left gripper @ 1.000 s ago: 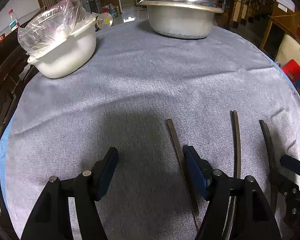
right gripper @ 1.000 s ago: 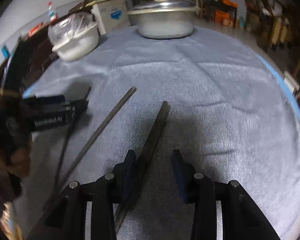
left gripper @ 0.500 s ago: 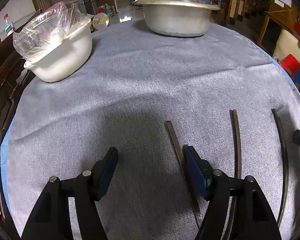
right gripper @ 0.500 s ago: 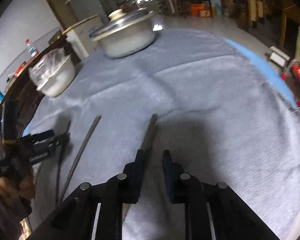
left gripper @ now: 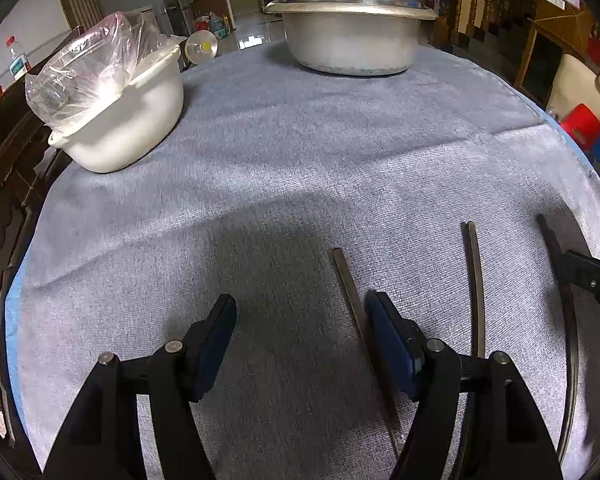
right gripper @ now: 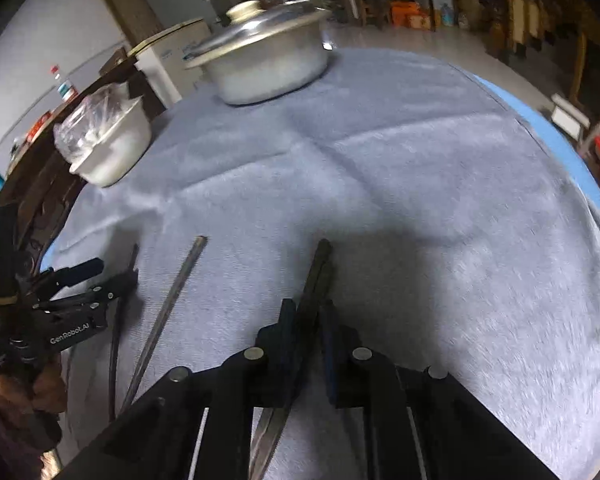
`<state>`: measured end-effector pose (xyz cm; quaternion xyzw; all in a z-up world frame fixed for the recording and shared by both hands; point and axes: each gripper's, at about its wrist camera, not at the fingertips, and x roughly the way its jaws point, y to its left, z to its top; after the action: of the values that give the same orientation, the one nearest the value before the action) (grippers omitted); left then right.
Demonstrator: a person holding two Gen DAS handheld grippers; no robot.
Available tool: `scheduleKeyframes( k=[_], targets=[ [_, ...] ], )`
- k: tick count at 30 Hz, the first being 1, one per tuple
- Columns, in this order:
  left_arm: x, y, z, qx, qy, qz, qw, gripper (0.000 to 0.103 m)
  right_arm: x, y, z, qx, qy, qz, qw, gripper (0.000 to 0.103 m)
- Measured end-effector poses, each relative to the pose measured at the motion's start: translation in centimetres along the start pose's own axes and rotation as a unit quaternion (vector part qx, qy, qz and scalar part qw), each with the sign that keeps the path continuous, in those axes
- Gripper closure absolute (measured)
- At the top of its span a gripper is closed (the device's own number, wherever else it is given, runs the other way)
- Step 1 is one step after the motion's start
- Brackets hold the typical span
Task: Organize utensils
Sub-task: 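Close the right tool on a dark chopstick lying on the cloth, then close the left tool on another dark chopstick while the right tool holds its own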
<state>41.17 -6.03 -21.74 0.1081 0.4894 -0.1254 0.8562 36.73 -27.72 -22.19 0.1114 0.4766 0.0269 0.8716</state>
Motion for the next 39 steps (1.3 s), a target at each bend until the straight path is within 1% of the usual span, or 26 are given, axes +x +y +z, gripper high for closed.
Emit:
scheduleKeyframes(
  k=[2,6,7,9,10,11,13,17,19,23,25,27,31,32,35,39],
  targets=[
    [0.0,0.1,0.0,-0.003,0.003,-0.002,1.0000,0.031,0.2,-0.1,0.4,0.002,0.000,-0.003,1.000,0.090],
    [0.0,0.1,0.1,-0.002,0.003,-0.002,1.0000,0.031,-0.7,-3.2,1.0,0.040,-0.014,-0.041,0.998,0.090],
    [0.0,0.1,0.1,-0.001,0.001,0.000,1.0000,0.031,-1.2,-4.0,1.0,0.051,-0.015,-0.038,0.998,0.090],
    [0.1,-0.1,0.2,0.000,-0.001,0.005,1.0000,0.030,-1.9,-4.7,1.0,0.061,-0.013,-0.016,0.998,0.089],
    [0.1,-0.1,0.3,0.000,-0.001,0.007,1.0000,0.030,-2.1,-4.7,1.0,0.064,-0.011,-0.005,0.998,0.087],
    [0.1,-0.2,0.4,-0.001,0.000,0.008,1.0000,0.030,-2.1,-4.5,1.0,0.066,-0.007,0.016,0.998,0.087],
    [0.1,-0.3,0.5,0.001,0.001,0.011,0.9999,0.030,-1.9,-3.9,1.2,0.062,0.000,0.036,0.997,0.087],
    [0.2,-0.2,0.4,0.001,0.001,0.011,0.9999,0.030,-0.4,-1.9,1.1,0.034,0.016,0.026,0.999,0.087],
    [0.1,-0.2,0.4,0.000,0.001,0.011,0.9999,0.030,0.3,-1.2,0.6,0.026,0.028,0.027,0.999,0.087],
    [0.2,-0.2,0.4,0.002,0.001,0.011,0.9999,0.030,-0.1,-1.0,-0.1,0.005,0.015,0.008,1.000,0.086],
    [0.2,-0.1,0.4,0.000,0.001,0.007,1.0000,0.030,-0.4,-1.3,-0.5,-0.001,0.013,-0.005,1.000,0.088],
    [0.2,0.0,0.4,-0.001,0.001,0.006,1.0000,0.030,-0.6,-1.7,-0.6,-0.001,0.012,-0.009,1.000,0.088],
    [0.2,0.0,0.4,-0.001,0.001,0.007,1.0000,0.030,-0.8,-2.5,-0.4,0.024,0.022,-0.010,0.999,0.088],
    [0.2,0.1,0.4,-0.003,0.005,0.004,1.0000,0.030,-0.6,-2.3,-0.1,0.027,0.029,-0.011,0.999,0.086],
    [0.5,0.4,0.8,-0.012,0.021,-0.007,0.9997,0.030,-0.1,-1.5,0.8,0.028,0.051,-0.033,0.998,0.086],
    [1.1,1.0,2.0,-0.027,0.070,-0.026,0.9969,0.030,0.7,-1.0,2.0,0.033,0.088,-0.058,0.994,0.085]
  ],
)
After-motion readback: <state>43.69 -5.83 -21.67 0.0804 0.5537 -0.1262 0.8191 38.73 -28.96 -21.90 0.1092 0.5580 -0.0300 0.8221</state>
